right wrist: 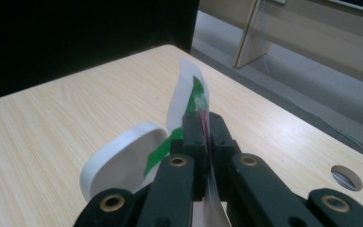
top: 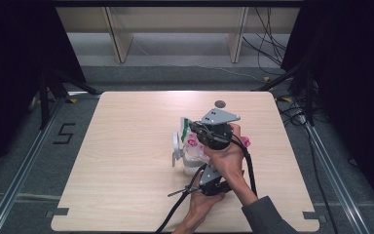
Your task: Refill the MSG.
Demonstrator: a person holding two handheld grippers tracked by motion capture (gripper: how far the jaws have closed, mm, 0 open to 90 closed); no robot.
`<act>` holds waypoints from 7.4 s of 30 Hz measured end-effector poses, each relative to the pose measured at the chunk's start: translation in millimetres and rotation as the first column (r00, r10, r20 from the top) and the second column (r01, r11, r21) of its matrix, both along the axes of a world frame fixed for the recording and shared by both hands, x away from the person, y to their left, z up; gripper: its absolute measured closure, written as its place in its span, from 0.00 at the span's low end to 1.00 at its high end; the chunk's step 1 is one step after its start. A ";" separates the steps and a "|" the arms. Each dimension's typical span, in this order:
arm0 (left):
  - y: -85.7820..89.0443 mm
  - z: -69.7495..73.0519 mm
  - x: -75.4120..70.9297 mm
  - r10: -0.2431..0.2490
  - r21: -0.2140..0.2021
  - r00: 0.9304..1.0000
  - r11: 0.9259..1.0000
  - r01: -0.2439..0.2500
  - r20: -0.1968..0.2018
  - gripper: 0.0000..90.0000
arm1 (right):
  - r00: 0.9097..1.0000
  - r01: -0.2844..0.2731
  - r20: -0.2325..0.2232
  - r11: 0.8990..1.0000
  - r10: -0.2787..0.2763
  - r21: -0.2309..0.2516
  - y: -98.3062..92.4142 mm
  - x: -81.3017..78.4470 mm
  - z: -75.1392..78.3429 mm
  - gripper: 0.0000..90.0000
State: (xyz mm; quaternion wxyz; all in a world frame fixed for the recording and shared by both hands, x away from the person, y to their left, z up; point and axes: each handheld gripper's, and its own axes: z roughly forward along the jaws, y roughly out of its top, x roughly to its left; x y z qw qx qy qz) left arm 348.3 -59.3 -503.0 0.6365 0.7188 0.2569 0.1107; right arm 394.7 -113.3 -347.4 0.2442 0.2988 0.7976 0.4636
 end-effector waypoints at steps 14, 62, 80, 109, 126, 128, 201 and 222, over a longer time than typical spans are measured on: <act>2.4 1.1 1.9 0.006 -0.006 1.000 1.000 -0.006 0.002 0.83 | 1.000 -0.002 -0.004 1.000 0.002 0.006 5.6 0.1 0.1 1.00; 2.0 5.3 4.7 0.023 -0.009 1.000 1.000 -0.023 0.012 0.82 | 1.000 -0.021 -0.010 1.000 0.021 -0.016 13.0 2.5 4.9 1.00; 0.8 5.8 6.8 0.015 -0.028 1.000 1.000 -0.014 0.008 0.82 | 1.000 -0.020 -0.012 1.000 0.020 -0.015 13.3 2.4 6.0 1.00; 2.2 5.7 6.1 0.015 -0.014 1.000 1.000 -0.014 0.012 0.82 | 1.000 -0.019 0.014 1.000 0.019 0.010 10.4 2.3 7.6 1.00; 2.6 6.9 7.3 0.021 -0.018 1.000 1.000 -0.021 0.013 0.82 | 1.000 -0.011 0.004 1.000 0.011 0.017 11.7 1.5 8.4 1.00; 1.8 6.7 7.2 0.017 -0.025 1.000 1.000 -0.017 0.014 0.82 | 1.000 -0.009 0.012 1.000 0.009 0.020 11.7 1.6 8.4 1.00; 1.4 2.4 8.2 0.011 -0.006 1.000 1.000 -0.011 -0.010 0.82 | 1.000 -0.010 -0.019 0.999 0.011 0.038 5.6 -0.4 6.9 1.00; -0.5 -6.9 3.2 -0.007 -0.010 0.998 1.000 0.006 -0.064 0.78 | 1.000 -0.009 0.024 0.997 0.008 0.077 -22.2 -14.5 12.8 1.00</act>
